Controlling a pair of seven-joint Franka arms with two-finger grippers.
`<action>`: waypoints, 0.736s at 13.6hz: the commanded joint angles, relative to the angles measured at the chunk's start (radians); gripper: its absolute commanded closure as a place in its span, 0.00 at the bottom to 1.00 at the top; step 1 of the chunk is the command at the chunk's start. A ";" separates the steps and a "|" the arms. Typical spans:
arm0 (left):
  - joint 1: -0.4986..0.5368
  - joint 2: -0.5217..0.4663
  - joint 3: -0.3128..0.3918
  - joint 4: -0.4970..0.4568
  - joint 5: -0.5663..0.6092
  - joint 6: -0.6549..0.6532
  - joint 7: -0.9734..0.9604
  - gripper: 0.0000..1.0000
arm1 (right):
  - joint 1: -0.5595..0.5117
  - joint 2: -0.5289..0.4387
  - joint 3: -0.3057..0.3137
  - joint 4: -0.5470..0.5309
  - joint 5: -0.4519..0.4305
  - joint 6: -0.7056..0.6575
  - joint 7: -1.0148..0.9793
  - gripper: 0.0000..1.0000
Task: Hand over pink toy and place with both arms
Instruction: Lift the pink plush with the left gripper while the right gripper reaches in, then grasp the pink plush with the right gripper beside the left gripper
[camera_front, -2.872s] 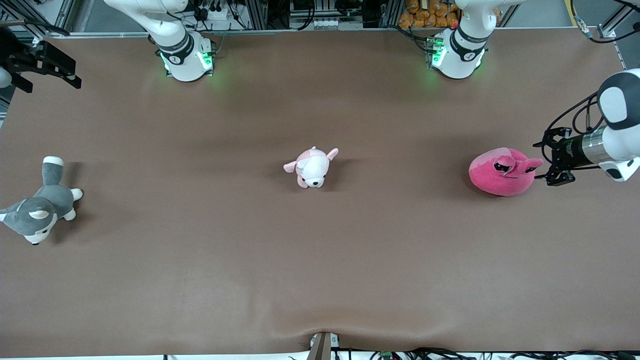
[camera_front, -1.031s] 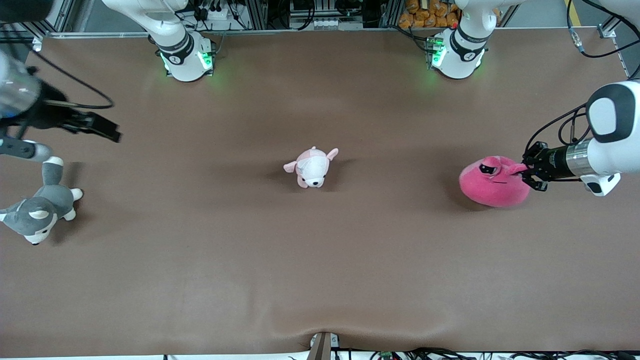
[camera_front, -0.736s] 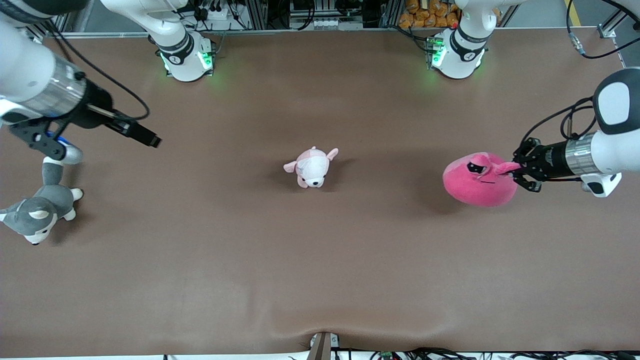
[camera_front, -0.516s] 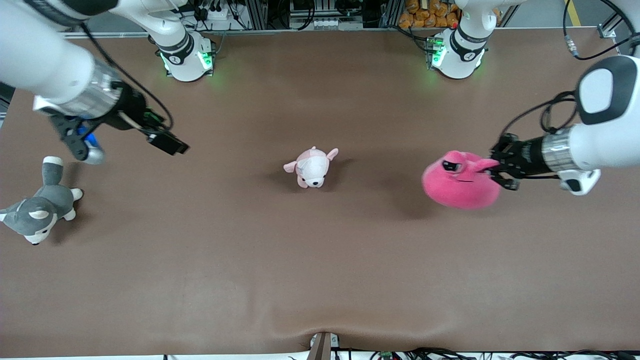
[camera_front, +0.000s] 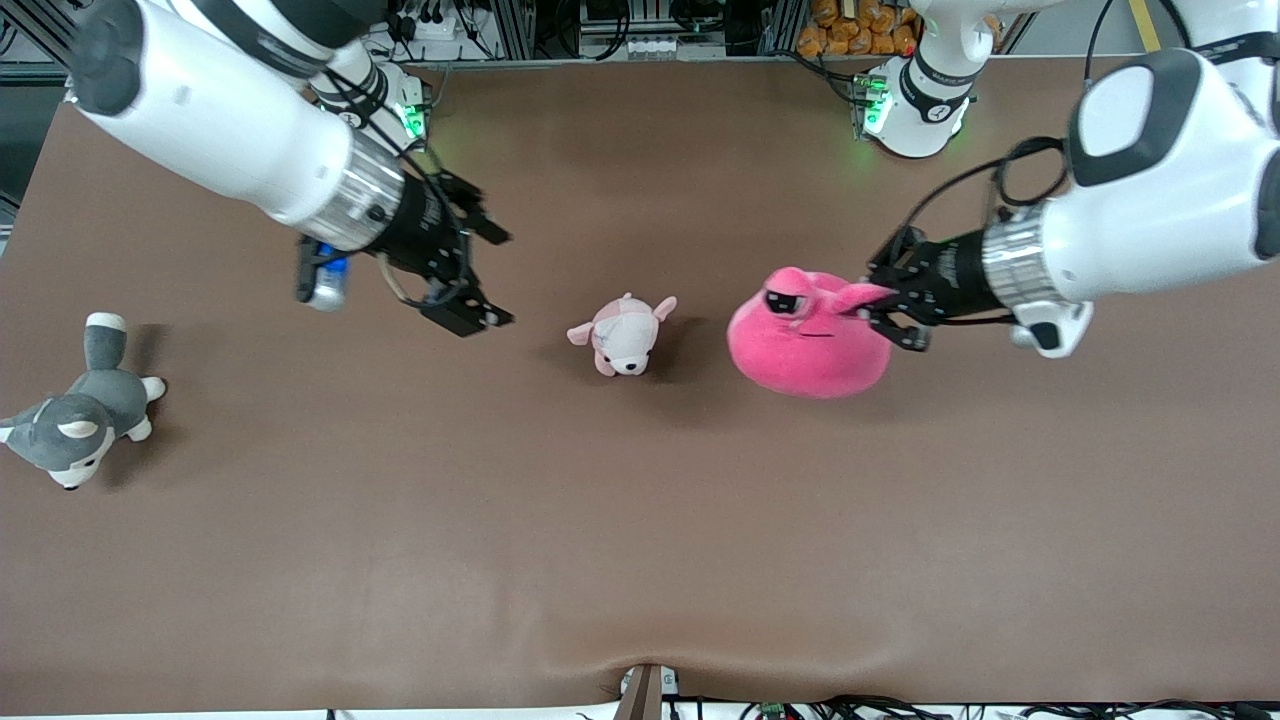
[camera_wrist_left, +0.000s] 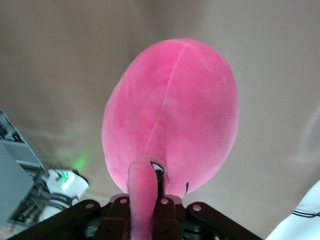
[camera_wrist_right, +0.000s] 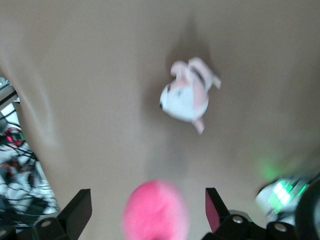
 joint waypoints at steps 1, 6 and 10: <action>-0.097 0.031 0.003 0.046 -0.013 0.072 -0.129 1.00 | 0.069 0.057 -0.009 0.030 0.030 0.108 0.253 0.00; -0.199 0.083 0.006 0.048 0.001 0.218 -0.318 1.00 | 0.175 0.112 -0.011 0.030 0.019 0.171 0.401 0.00; -0.212 0.084 0.004 0.046 0.009 0.221 -0.332 1.00 | 0.187 0.137 -0.014 0.033 0.016 0.181 0.464 0.06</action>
